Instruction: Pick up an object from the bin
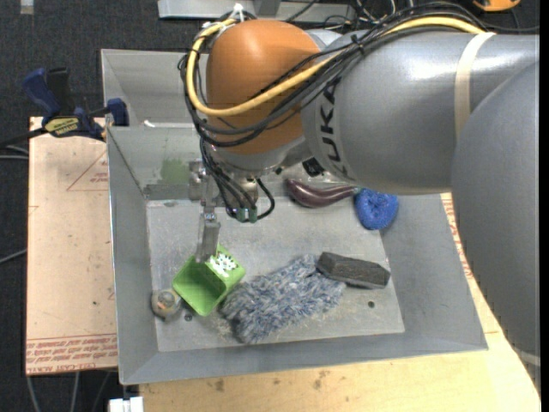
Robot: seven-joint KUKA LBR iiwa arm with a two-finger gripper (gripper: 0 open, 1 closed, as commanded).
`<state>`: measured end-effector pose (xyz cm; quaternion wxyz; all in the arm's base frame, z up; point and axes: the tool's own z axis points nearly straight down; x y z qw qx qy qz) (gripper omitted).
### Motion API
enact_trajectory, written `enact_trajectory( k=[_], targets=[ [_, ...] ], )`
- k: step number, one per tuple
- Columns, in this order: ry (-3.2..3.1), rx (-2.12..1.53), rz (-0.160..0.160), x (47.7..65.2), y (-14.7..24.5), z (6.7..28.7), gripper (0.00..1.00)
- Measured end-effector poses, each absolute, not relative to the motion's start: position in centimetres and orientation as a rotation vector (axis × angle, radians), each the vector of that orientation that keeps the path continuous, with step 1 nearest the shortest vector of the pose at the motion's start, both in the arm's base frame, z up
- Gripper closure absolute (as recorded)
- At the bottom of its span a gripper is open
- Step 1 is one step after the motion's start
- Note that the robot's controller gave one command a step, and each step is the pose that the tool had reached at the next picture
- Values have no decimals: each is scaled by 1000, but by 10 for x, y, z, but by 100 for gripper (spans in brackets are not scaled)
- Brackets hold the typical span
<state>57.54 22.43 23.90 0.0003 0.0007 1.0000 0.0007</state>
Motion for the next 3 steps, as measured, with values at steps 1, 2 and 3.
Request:
enact_trajectory(
  k=[1, 2, 3],
  targets=[
    [3141, 2, 2, 575, 224, 239, 0],
    [3135, -130, 3, 529, 185, 190, 0],
    [3114, -406, 2, 520, 159, 148, 0]
  ],
)
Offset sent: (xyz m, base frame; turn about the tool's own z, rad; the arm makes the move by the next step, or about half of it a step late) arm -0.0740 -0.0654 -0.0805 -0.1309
